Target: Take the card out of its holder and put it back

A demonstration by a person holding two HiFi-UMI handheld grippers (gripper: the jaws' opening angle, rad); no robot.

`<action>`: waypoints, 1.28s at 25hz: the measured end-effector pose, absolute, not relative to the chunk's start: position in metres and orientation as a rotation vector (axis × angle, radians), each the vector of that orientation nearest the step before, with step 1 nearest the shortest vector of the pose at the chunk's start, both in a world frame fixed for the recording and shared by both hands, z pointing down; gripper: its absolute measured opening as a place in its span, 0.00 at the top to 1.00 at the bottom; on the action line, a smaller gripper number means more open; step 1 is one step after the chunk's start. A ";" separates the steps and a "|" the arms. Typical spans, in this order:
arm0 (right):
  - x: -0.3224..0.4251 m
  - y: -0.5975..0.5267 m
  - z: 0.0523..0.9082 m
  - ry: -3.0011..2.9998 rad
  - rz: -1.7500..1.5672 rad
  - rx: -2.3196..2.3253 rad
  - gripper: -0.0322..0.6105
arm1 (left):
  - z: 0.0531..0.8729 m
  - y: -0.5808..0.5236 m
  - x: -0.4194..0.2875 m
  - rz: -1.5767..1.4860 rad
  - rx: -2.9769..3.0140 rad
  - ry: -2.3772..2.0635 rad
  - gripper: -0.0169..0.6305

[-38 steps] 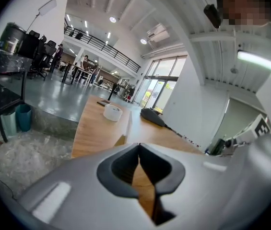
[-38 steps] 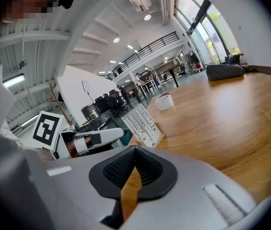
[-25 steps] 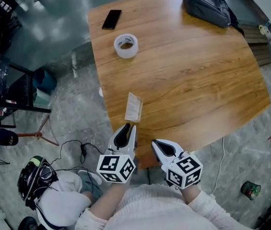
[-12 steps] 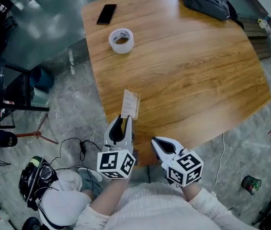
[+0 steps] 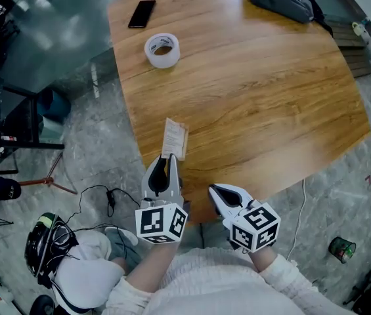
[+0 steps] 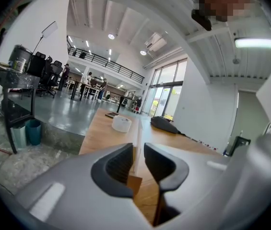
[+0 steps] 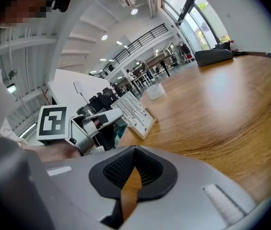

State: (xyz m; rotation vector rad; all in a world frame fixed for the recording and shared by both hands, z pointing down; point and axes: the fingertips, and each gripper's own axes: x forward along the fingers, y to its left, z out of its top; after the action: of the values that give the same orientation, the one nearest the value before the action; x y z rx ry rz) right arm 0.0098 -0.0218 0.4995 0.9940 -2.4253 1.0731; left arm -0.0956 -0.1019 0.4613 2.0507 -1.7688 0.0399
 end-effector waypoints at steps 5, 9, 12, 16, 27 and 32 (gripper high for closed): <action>0.006 -0.023 0.499 -2.430 1.060 0.974 0.95 | 0.461 -0.103 -0.097 0.040 2.032 -1.788 0.90; 0.001 -0.026 0.496 -2.438 1.033 0.964 0.95 | 0.460 -0.102 -0.096 0.041 2.041 -1.796 0.93; -0.002 -0.028 0.496 -2.443 1.028 0.963 0.95 | 0.460 -0.102 -0.096 0.050 2.044 -1.806 0.94; 0.000 -0.029 0.497 -2.434 1.029 0.963 0.95 | 0.460 -0.102 -0.096 0.047 2.055 -1.811 0.94; 0.001 -0.031 0.496 -2.427 1.023 0.981 0.95 | 0.459 -0.103 -0.095 0.053 2.080 -1.800 0.95; 0.001 -0.032 0.493 -2.428 1.043 0.982 0.95 | 0.457 -0.104 -0.095 0.052 2.078 -1.776 0.95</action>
State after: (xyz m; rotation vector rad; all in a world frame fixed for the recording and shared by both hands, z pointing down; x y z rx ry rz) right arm 0.0011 -0.0323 0.4932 0.9824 -2.4282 1.0426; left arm -0.0950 -0.1043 0.4574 2.0779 -1.7756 0.0519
